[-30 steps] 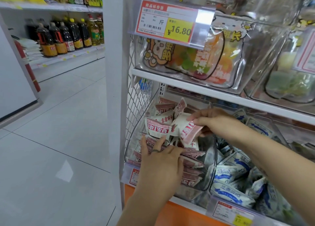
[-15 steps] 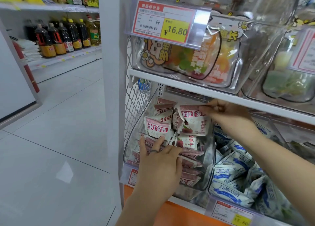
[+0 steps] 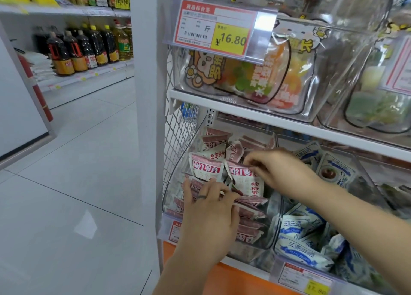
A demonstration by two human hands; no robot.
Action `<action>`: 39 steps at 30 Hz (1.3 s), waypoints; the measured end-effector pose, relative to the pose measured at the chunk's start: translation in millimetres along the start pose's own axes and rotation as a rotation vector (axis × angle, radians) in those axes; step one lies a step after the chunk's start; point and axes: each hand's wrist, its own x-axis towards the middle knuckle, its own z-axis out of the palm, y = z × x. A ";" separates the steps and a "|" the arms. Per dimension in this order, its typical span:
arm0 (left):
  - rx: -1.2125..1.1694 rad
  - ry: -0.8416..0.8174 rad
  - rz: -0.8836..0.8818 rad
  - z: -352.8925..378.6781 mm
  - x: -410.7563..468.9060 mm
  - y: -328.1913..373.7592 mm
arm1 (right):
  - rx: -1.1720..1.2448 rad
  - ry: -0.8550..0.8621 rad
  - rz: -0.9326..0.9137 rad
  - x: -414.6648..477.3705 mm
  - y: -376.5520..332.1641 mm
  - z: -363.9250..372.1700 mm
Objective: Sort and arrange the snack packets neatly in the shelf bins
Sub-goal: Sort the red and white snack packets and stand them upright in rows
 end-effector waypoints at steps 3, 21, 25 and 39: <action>-0.002 0.002 -0.038 -1.0 -1.1 1.2 | -0.103 -0.175 -0.017 1.4 -2.3 3.5; -0.002 -0.061 -0.014 3.1 7.1 8.6 | 0.034 -0.333 0.033 6.4 6.2 -21.4; 0.032 -0.020 0.022 3.1 7.5 8.0 | -0.162 -0.189 0.153 36.3 14.8 -5.5; -0.004 -0.017 0.020 2.9 6.7 6.7 | -0.153 -0.304 0.272 82.4 41.8 19.8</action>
